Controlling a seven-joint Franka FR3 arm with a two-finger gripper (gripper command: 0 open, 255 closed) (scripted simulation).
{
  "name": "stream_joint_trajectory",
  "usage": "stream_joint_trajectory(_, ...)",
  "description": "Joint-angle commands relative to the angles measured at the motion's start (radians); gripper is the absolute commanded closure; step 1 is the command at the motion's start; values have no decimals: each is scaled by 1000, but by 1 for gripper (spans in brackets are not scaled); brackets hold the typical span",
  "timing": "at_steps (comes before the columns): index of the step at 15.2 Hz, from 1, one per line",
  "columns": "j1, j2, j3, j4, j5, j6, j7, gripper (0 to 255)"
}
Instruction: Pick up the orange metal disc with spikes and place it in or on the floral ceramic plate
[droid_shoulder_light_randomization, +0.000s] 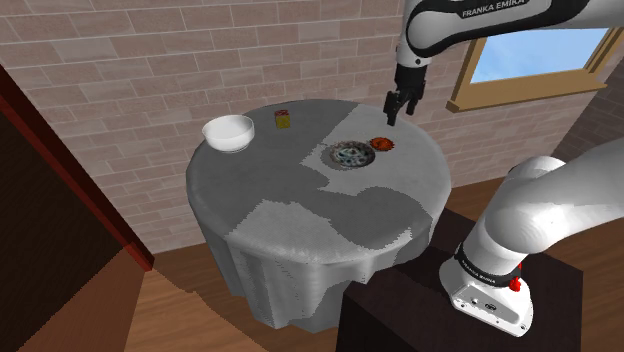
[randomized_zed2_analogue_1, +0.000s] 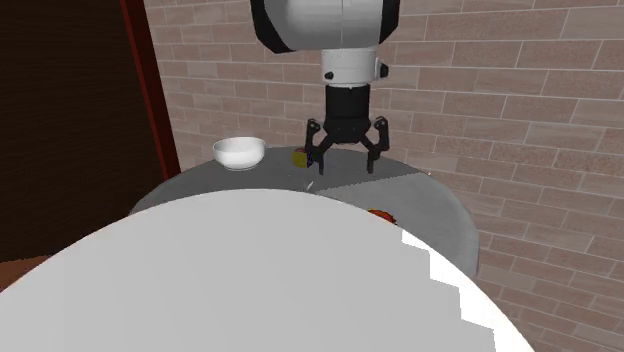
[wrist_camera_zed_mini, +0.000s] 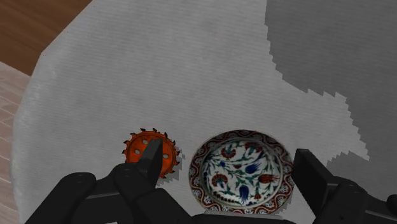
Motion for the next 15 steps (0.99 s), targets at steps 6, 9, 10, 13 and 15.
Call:
stream_joint_trajectory(6, -30, 192, -164, 36, 28, 160, -125, 0)
stream_joint_trajectory(9, -34, 291, -233, 71, 71, 217, -194, 0)
stream_joint_trajectory(10, -34, 327, -256, 85, 90, 235, -220, 0)
stream_joint_trajectory(13, -35, 433, -316, 129, 161, 277, -301, 0)
stream_joint_trajectory(15, -34, 448, -318, 114, 170, 305, -308, 0)
